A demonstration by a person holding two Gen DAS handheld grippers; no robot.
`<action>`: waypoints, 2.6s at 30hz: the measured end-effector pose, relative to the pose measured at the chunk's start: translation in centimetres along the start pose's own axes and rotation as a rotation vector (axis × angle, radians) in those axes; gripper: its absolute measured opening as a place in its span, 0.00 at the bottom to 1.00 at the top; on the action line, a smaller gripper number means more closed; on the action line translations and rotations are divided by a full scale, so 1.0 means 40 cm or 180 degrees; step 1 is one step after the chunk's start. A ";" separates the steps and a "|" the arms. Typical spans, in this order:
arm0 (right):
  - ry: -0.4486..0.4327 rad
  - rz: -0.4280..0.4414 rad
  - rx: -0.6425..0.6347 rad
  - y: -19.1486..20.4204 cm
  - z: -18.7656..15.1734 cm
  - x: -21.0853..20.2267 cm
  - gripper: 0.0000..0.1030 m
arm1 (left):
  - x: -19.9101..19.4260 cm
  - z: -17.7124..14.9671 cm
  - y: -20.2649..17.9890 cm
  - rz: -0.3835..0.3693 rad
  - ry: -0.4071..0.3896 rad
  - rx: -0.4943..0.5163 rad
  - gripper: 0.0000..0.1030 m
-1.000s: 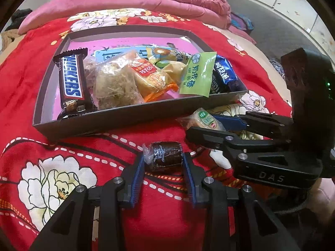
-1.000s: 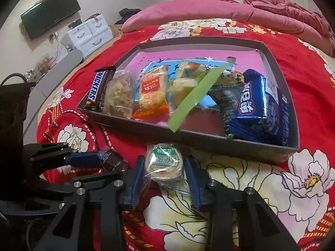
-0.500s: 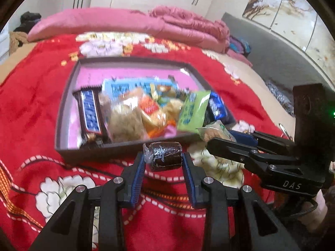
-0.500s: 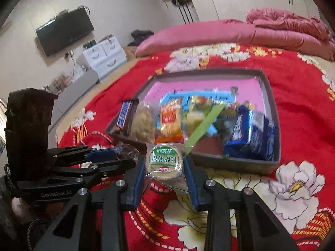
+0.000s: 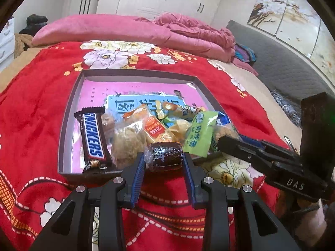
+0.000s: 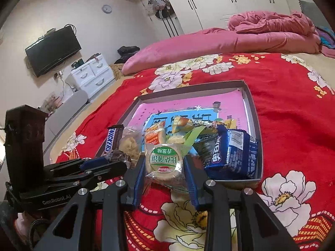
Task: Organize snacks
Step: 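Lift both held snacks and carry them over the tray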
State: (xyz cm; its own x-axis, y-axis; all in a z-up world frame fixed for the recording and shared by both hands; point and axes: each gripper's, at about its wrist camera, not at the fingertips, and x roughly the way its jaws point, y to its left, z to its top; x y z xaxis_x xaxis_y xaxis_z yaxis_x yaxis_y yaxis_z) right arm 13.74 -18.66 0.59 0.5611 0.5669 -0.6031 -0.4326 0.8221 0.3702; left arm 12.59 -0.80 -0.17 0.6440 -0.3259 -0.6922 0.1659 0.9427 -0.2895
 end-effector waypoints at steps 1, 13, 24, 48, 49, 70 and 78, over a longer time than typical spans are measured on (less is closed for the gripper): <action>0.0003 -0.0005 0.0007 0.000 0.001 0.003 0.35 | 0.004 0.004 0.002 0.0006 -0.0008 -0.0014 0.35; 0.0022 -0.0222 0.0008 -0.008 0.010 0.043 0.35 | 0.038 0.024 0.017 0.0090 0.0012 -0.0069 0.35; 0.0055 -0.0441 -0.0162 0.002 0.006 0.067 0.35 | 0.051 0.033 0.009 0.0107 0.0017 -0.0055 0.36; 0.0104 -0.0635 -0.0436 0.033 0.002 0.095 0.35 | 0.073 0.041 0.007 0.0161 0.0057 -0.0047 0.36; 0.0114 -0.0636 -0.0444 0.034 0.001 0.094 0.35 | 0.074 0.042 0.008 0.0164 0.0058 -0.0047 0.36; 0.0172 -0.0736 -0.0735 0.051 -0.032 0.046 0.37 | 0.083 0.042 0.007 0.0128 0.0084 -0.0092 0.36; 0.0186 -0.0733 -0.0636 0.045 -0.019 0.077 0.37 | 0.092 0.037 -0.019 0.0111 0.0135 -0.0005 0.37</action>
State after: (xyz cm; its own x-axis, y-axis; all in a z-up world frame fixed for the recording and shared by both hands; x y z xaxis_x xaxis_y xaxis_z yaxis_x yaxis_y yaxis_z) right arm 14.15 -15.47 -1.15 0.6214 0.3580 -0.6969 -0.4322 0.8985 0.0762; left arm 15.93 -2.59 -1.52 0.6171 -0.2958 -0.7292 0.1428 0.9534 -0.2659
